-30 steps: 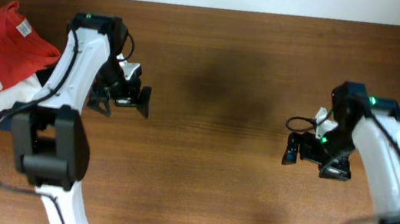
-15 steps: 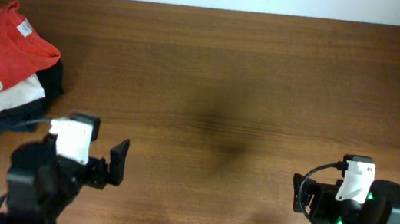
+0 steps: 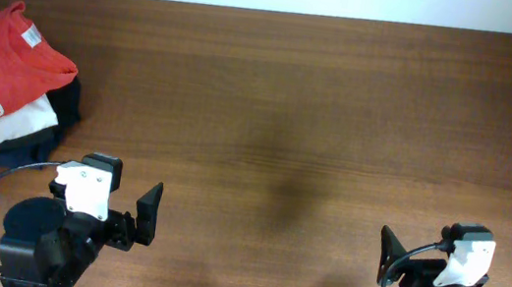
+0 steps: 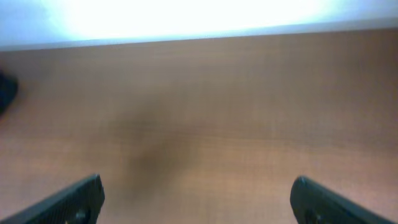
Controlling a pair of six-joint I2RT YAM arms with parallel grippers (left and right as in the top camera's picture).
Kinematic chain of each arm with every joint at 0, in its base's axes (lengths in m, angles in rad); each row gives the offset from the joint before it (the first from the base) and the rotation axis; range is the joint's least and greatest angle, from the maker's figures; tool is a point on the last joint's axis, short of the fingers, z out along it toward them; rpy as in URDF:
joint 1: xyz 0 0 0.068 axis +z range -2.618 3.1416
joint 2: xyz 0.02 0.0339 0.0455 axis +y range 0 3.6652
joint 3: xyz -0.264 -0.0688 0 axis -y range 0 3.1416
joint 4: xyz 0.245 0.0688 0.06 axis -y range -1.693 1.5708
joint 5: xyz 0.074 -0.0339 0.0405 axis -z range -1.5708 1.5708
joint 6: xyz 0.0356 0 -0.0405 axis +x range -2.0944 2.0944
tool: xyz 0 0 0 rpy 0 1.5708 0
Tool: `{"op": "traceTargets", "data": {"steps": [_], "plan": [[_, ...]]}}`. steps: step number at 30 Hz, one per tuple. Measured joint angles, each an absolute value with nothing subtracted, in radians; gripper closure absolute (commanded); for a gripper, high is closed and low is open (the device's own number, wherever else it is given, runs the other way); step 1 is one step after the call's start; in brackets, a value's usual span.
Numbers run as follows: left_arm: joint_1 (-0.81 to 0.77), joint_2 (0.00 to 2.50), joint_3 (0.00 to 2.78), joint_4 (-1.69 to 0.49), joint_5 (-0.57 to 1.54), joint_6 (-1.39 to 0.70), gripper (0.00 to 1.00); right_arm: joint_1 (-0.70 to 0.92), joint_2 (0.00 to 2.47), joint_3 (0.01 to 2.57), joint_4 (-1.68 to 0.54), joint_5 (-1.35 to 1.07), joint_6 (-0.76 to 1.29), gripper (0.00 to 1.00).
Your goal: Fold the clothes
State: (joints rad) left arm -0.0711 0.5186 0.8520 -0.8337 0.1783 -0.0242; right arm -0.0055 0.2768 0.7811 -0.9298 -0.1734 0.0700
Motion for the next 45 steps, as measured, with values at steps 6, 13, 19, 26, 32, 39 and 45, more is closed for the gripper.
{"op": "traceTargets", "data": {"steps": [6,13,19,26,32,39,45], "plan": [[-0.071,0.519,0.848,-0.833,0.178,-0.024,0.01,-0.006,0.035,0.342,-0.421,-0.167,0.047,0.01],[-0.071,0.519,0.847,-0.833,0.179,-0.024,0.01,-0.006,0.014,0.114,0.002,-0.159,-0.083,0.01],[-0.071,0.519,0.847,-0.833,0.178,-0.024,0.01,-0.003,0.011,0.011,-0.002,-0.123,-0.113,0.01],[-0.071,0.519,0.847,-0.833,0.178,-0.024,0.01,0.036,0.014,0.010,-0.064,-0.109,-0.115,0.01],[-0.071,0.519,0.847,-0.833,0.179,-0.024,0.01,0.036,0.014,0.010,-0.064,-0.109,-0.117,0.01],[-0.071,0.519,0.847,-0.833,0.178,-0.024,0.01,0.036,0.014,0.010,-0.064,-0.109,-0.117,0.01],[-0.073,0.421,0.786,-0.821,0.143,-0.023,0.01,0.036,0.014,0.010,-0.064,-0.107,-0.117,0.01]]}}
